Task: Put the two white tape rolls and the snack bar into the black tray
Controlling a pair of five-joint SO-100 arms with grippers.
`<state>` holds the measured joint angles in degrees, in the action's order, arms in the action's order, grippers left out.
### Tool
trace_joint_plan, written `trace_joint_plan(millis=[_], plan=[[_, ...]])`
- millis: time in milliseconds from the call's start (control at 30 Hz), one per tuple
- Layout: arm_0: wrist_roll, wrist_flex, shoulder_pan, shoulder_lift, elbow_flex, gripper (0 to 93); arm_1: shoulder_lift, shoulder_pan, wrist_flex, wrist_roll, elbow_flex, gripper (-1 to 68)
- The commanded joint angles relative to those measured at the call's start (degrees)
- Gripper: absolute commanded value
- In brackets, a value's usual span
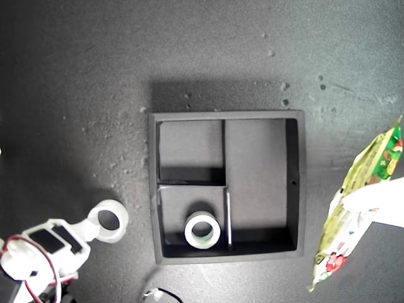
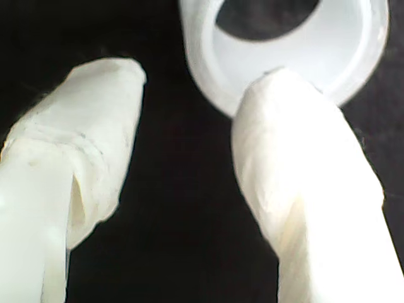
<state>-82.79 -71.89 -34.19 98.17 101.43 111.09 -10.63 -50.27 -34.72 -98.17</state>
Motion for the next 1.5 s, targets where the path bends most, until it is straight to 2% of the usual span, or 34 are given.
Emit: trace_joint_plan(millis=[0, 333, 500, 567, 667, 767, 833, 933, 1033, 1100, 1267, 1467], plan=[[0.79, 1.93, 1.41, -1.85, -0.44, 11.9, -7.73, 0.53, -4.22, 5.1, 12.04, -0.5], [0.7, 5.71, 2.29, -7.82, -1.49, 13.3, -13.1, 1.67, -2.9, 4.48, 14.24, -0.5], [0.0, 7.21, 2.29, -11.43, -1.67, 13.6, -13.45, 1.93, 4.66, 3.34, 8.79, -0.5], [-0.62, 7.29, 2.37, -12.39, -1.67, 10.9, -15.03, 2.2, 7.91, 2.55, 7.21, -0.5], [-1.76, 7.38, 3.08, -12.74, -1.05, 0.1, -19.51, 2.29, 9.84, 2.46, 8.61, -0.3], [-0.79, 5.36, 3.96, -9.67, -0.53, 0.0, -24.35, 2.29, 10.02, 2.46, 11.69, -0.3], [0.0, 0.35, 5.01, -5.36, -2.02, 0.0, -26.02, 2.29, 10.11, 2.37, 12.22, -0.2], [3.43, -9.23, 8.09, 2.02, -7.73, 0.0, -26.28, 2.29, 11.43, 2.2, 10.2, 1.9], [10.46, -16.17, 13.36, 5.98, -16.79, 0.0, -26.28, 1.76, 13.54, 2.11, 7.21, 13.9], [16.44, -16.79, 17.23, 6.59, -21.71, 0.0, -26.28, 1.23, 14.68, 1.67, 5.45, 16.2], [25.05, -16.0, 24.26, 0.35, -30.67, 0.0, -26.1, -0.88, 11.25, 1.58, 5.63, 18.5], [29.71, -15.91, 25.05, -18.28, -46.32, 0.0, -25.4, -2.11, 1.05, 1.23, 14.33, 18.6]])
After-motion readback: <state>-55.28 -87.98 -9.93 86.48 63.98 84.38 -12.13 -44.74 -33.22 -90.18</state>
